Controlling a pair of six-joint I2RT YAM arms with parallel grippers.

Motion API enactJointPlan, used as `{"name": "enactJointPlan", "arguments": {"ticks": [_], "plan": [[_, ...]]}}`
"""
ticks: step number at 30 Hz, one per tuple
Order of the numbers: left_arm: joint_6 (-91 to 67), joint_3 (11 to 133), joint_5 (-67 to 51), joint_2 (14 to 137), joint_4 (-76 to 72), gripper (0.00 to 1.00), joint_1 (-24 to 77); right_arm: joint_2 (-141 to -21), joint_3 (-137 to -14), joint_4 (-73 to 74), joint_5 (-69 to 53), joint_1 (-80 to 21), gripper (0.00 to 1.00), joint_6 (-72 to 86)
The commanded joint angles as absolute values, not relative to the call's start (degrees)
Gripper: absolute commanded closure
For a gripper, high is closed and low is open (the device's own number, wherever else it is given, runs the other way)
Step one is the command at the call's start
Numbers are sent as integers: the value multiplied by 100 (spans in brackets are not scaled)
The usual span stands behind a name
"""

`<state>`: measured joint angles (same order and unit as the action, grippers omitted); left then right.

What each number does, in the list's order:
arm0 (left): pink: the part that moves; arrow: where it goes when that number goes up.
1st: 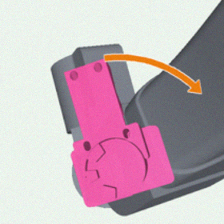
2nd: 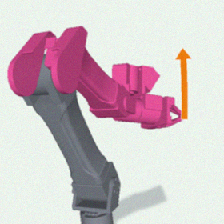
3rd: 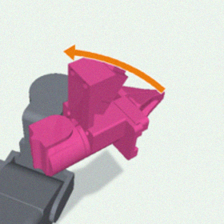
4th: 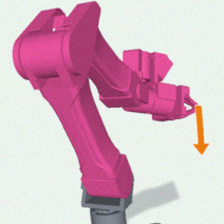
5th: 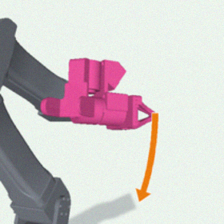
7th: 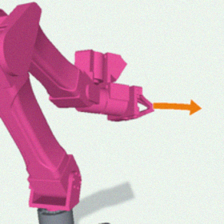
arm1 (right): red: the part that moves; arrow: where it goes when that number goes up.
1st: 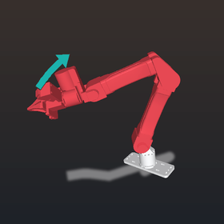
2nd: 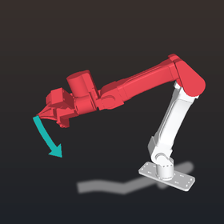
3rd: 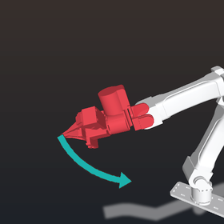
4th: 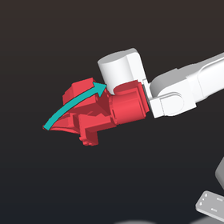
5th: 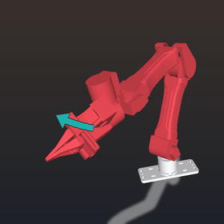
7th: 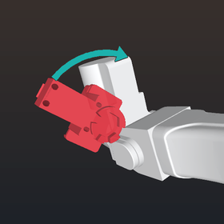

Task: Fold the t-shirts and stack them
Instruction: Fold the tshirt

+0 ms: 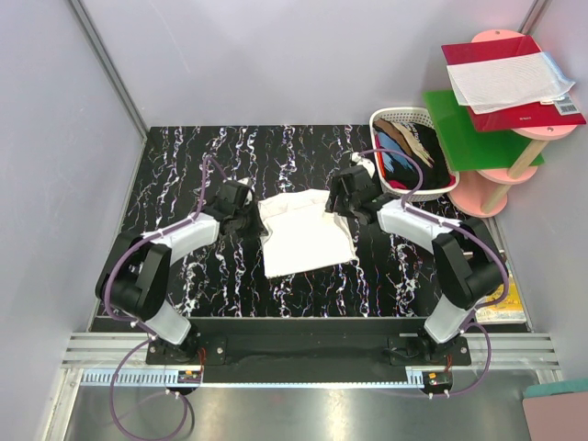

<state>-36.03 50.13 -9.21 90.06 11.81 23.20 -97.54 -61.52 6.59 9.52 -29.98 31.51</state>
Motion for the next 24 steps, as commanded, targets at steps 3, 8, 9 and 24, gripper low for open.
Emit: {"name": "enactJointPlan", "arguments": {"ticks": [3,8,9,24], "plan": [[-3595,5212,-967,9123,870,100,2373,-9922,-6257,334,1064,-3015,34,3138],[-3577,5212,-940,9106,879,100,2382,-10458,-6363,-121,800,-3006,37,3094],[-3560,5221,-932,9097,896,100,2382,-10589,-6389,-184,782,-3023,37,3102],[-3489,5247,-809,9158,993,100,2391,-10363,-6152,-660,790,-3015,99,3085]]}}
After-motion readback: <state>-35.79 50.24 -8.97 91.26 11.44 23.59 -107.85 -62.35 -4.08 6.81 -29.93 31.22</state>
